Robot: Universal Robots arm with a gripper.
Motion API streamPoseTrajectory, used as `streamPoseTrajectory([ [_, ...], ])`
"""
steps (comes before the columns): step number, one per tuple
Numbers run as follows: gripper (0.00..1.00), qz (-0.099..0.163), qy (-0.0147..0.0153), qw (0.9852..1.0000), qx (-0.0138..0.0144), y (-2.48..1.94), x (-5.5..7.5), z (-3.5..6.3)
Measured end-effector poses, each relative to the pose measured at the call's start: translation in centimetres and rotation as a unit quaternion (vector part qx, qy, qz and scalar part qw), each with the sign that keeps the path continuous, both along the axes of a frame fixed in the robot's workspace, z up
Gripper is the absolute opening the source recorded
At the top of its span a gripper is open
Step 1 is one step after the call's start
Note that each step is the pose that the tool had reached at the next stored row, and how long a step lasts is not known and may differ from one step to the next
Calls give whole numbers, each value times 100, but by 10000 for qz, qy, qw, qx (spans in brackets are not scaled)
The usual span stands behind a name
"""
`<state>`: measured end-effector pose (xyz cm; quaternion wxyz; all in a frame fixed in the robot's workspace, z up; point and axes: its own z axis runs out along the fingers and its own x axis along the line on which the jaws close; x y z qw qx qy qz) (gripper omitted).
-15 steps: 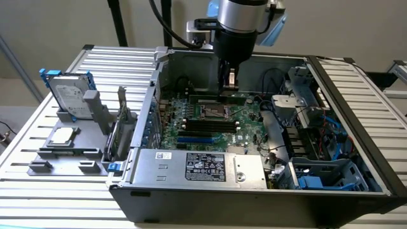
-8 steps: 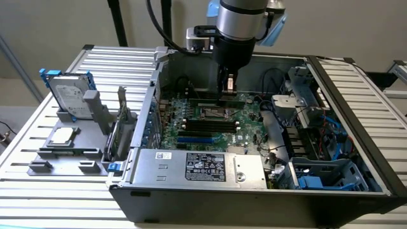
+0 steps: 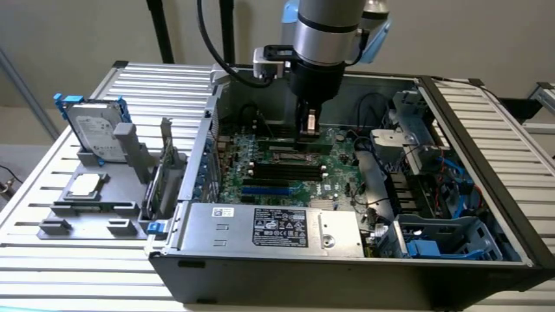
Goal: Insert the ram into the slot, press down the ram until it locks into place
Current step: 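Insert the ram into the slot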
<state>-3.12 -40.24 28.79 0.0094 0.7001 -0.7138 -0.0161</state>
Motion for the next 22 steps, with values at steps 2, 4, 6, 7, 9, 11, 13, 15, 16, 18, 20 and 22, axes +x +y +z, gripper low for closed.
streamPoseTrajectory([
  [2,13,-8,0,10000,-1,0,-3,-36],
  [4,13,-14,0,10000,-1,0,-7,-72],
  [6,13,-21,0,10000,-3,0,-11,-107],
  [7,13,-24,0,10000,-3,0,-13,-125],
  [9,13,-29,0,10000,-4,0,-17,-161],
  [11,13,-32,0,10000,-5,0,-20,-193],
  [13,13,-35,0,10000,-7,0,-23,-222],
  [15,13,-36,0,10000,-9,0,-24,-246],
  [16,13,-36,0,10000,-9,0,-24,-256],
  [18,13,-36,0,10000,-10,0,-25,-272],
  [20,13,-36,0,10000,-10,0,-25,-282],
  [22,13,-36,0,10000,-10,0,-25,-291],
])
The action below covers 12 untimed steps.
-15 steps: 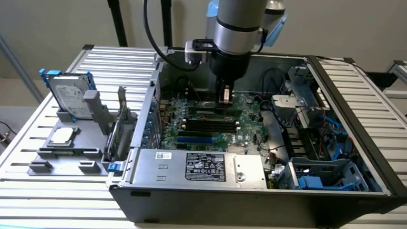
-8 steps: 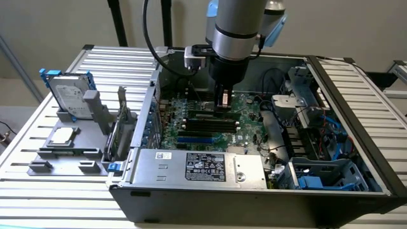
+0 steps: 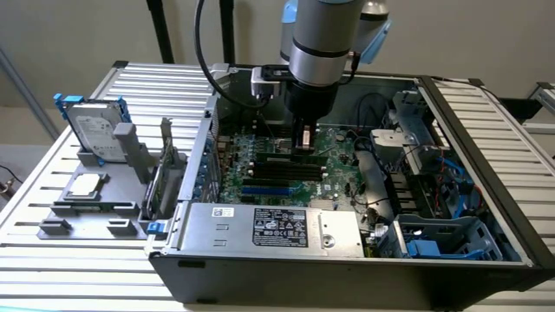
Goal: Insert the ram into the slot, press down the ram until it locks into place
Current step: 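Insert the ram into the slot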
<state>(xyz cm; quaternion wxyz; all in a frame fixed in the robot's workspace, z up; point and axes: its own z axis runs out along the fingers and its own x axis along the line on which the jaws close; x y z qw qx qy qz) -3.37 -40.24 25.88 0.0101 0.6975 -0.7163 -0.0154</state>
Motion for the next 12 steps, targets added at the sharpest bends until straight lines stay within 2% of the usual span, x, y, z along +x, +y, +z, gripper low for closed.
streamPoseTrajectory([
  [12,13,-1,0,10000,0,0,-10,-81],
])
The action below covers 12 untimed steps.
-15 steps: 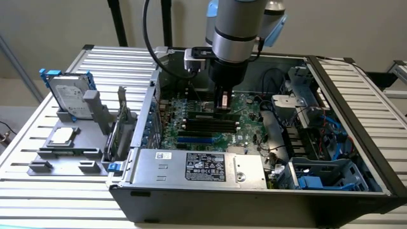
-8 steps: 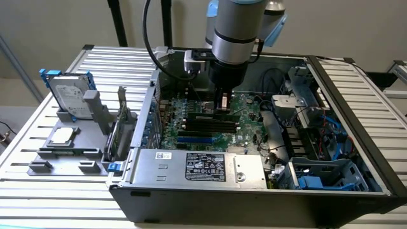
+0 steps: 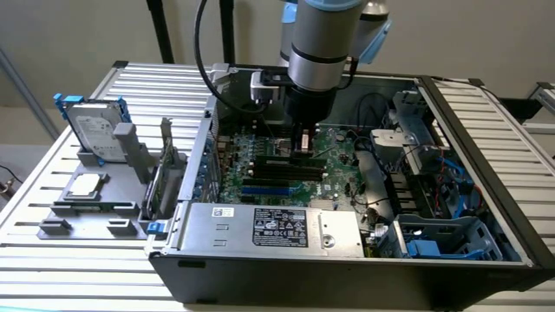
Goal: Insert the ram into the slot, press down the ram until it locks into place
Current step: 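Insert the ram into the slot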
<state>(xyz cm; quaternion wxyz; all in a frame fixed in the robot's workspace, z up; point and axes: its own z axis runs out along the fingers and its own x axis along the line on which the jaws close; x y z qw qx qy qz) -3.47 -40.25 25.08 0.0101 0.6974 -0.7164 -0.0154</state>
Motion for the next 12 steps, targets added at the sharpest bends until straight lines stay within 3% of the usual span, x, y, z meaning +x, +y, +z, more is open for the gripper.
streamPoseTrajectory([
  [6,13,1,-3,10000,-1,0,-8,-34],
  [12,13,1,-28,10000,-4,0,-19,-68],
])
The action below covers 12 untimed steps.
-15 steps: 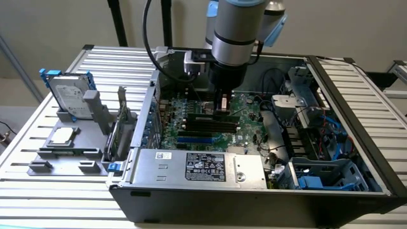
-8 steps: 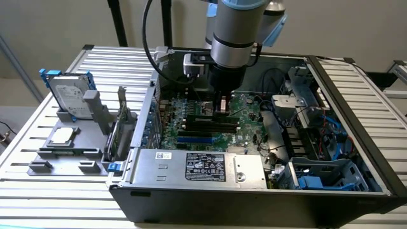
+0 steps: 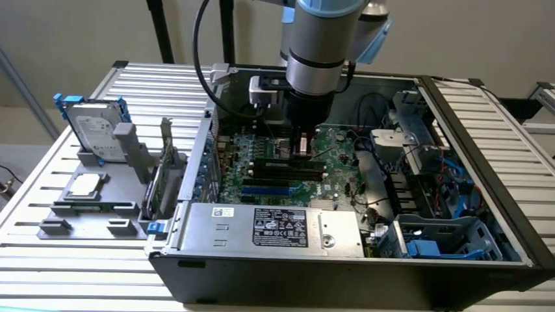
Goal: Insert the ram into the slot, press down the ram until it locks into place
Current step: 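Insert the ram into the slot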
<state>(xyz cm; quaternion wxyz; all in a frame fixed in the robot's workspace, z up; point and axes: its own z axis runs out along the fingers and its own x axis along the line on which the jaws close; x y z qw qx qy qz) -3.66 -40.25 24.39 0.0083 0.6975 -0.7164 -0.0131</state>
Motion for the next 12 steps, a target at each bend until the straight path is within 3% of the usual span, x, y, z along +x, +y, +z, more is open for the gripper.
streamPoseTrajectory([
  [12,13,0,-52,10000,-9,1,-32,-51],
])
